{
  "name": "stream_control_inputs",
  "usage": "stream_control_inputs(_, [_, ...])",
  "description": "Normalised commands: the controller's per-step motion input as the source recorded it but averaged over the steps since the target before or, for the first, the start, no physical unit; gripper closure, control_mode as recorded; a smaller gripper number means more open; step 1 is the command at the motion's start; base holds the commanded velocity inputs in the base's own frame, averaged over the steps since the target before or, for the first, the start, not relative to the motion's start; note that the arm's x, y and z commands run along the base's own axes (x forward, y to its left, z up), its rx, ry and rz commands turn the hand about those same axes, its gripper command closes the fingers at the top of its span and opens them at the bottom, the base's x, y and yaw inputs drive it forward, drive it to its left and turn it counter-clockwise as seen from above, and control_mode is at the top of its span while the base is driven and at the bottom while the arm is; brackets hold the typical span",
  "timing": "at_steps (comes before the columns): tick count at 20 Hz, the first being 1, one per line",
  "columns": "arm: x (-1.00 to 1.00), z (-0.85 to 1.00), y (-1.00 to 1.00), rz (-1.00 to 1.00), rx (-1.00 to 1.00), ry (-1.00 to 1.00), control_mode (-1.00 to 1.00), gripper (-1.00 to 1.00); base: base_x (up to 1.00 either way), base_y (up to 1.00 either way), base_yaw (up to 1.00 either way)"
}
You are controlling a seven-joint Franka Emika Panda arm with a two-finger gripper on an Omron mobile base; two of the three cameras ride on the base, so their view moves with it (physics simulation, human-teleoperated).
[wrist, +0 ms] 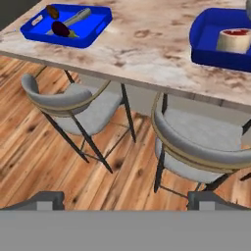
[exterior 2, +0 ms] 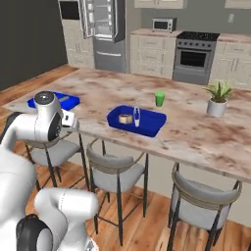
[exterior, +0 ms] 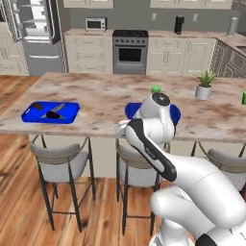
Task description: Gather the eggplant and sweet potato from the fridge and place them on a tray on the dining counter. Then gather the steak and chicken drumstick from the fridge and place them on the other tray.
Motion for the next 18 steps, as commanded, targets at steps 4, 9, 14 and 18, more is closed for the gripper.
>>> stream_control_inputs(4, [0.00, 0.00, 0.00, 0.00, 0.00, 0.00, 1.00, -1.00, 0.17, 0.78, 0.20])
stream_control_inputs(9, [0.00, 0.00, 0.00, 0.00, 0.00, 0.00, 1.00, -1.00, 0.37, 1.00, 0.04])
stream_control_inputs(14, [0.00, 0.00, 0.00, 0.00, 0.00, 0.00, 1.00, -1.00, 0.52, 1.00, 0.00])
stream_control_inputs(18, [0.00, 0.00, 0.00, 0.00, 0.00, 0.00, 1.00, -1.00, 0.54, 1.00, 0.00])
